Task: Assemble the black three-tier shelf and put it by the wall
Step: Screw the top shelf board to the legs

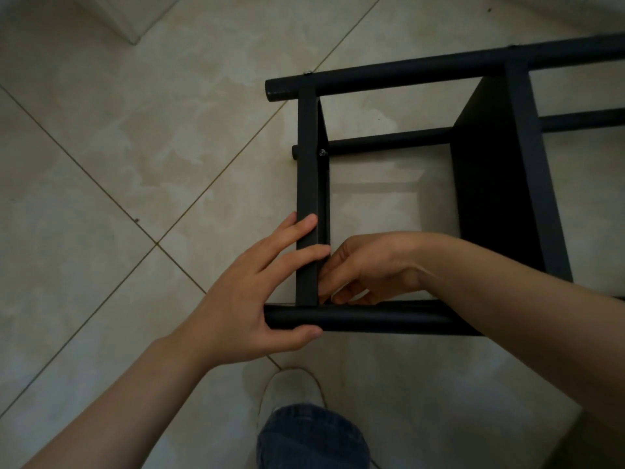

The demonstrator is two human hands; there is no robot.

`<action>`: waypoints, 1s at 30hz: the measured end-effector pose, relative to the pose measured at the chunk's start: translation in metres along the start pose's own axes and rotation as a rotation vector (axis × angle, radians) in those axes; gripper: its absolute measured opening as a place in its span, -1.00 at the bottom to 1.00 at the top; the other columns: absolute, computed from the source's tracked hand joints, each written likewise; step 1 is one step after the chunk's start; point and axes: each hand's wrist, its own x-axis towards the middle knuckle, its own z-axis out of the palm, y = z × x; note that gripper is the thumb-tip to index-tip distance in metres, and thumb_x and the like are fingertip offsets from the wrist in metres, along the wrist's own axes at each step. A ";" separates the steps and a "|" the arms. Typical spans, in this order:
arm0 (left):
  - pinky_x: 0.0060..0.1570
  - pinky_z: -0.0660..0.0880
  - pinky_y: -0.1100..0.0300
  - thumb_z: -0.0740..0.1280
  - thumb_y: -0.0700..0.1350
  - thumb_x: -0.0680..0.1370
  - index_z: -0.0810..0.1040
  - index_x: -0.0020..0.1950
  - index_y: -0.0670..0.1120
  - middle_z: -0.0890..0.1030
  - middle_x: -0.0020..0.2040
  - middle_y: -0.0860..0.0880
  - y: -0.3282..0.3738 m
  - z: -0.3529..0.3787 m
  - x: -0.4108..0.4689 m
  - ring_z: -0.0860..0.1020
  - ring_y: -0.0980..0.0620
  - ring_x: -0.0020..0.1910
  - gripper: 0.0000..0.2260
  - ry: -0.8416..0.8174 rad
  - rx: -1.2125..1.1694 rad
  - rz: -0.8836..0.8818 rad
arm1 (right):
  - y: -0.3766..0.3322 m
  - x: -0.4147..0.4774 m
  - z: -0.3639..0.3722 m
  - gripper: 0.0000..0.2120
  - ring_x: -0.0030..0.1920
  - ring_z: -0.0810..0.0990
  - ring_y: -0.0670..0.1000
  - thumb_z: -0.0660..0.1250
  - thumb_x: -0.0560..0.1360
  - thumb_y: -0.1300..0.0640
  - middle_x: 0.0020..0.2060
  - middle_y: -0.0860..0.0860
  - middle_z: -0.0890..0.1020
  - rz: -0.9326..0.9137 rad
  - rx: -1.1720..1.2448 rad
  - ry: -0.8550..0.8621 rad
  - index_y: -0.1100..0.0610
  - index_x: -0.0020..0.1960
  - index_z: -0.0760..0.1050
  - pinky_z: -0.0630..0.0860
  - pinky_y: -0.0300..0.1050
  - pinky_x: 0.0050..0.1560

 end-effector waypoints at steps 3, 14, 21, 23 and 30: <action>0.54 0.18 0.17 0.43 0.20 0.46 0.35 0.51 0.00 0.17 0.64 0.00 0.000 0.000 0.000 0.11 -0.02 0.63 -0.33 0.001 -0.002 -0.003 | 0.001 0.002 0.002 -0.77 -0.14 0.58 -0.05 0.41 0.50 0.12 -0.24 -0.06 0.69 0.010 -0.027 0.032 -0.01 -0.32 0.69 0.50 -0.17 -0.05; 0.54 0.18 0.15 0.43 0.19 0.47 0.36 0.50 0.00 0.17 0.64 -0.01 -0.001 0.001 0.000 0.11 -0.02 0.63 -0.34 0.003 -0.014 0.001 | 0.000 0.000 -0.001 -0.81 -0.17 0.56 -0.07 0.38 0.52 0.19 -0.22 -0.05 0.69 -0.006 0.019 -0.017 0.04 -0.23 0.69 0.49 -0.11 0.01; 0.54 0.20 0.13 0.43 0.19 0.47 0.36 0.50 -0.02 0.18 0.63 -0.03 -0.001 0.001 0.001 0.11 -0.03 0.63 -0.34 0.000 -0.008 0.003 | 0.000 0.004 0.001 -0.77 -0.14 0.56 -0.04 0.42 0.50 0.10 -0.26 -0.05 0.68 0.029 -0.026 0.019 0.01 -0.33 0.68 0.47 -0.10 0.00; 0.54 0.21 0.10 0.42 0.20 0.47 0.36 0.50 -0.02 0.18 0.63 -0.04 -0.001 0.001 0.000 0.12 -0.04 0.63 -0.34 0.000 -0.007 0.006 | 0.000 0.003 0.000 -0.77 -0.20 0.56 -0.07 0.43 0.49 0.08 -0.27 -0.05 0.68 0.027 -0.033 0.017 0.01 -0.34 0.68 0.48 -0.13 -0.04; 0.54 0.20 0.10 0.43 0.19 0.47 0.35 0.50 0.01 0.17 0.64 -0.02 0.000 0.001 0.000 0.10 -0.03 0.63 -0.34 -0.006 -0.007 -0.004 | 0.001 0.001 -0.001 -0.86 -0.16 0.54 -0.04 0.41 0.50 0.11 -0.21 -0.04 0.68 0.039 -0.019 0.003 0.03 -0.22 0.67 0.46 -0.12 -0.01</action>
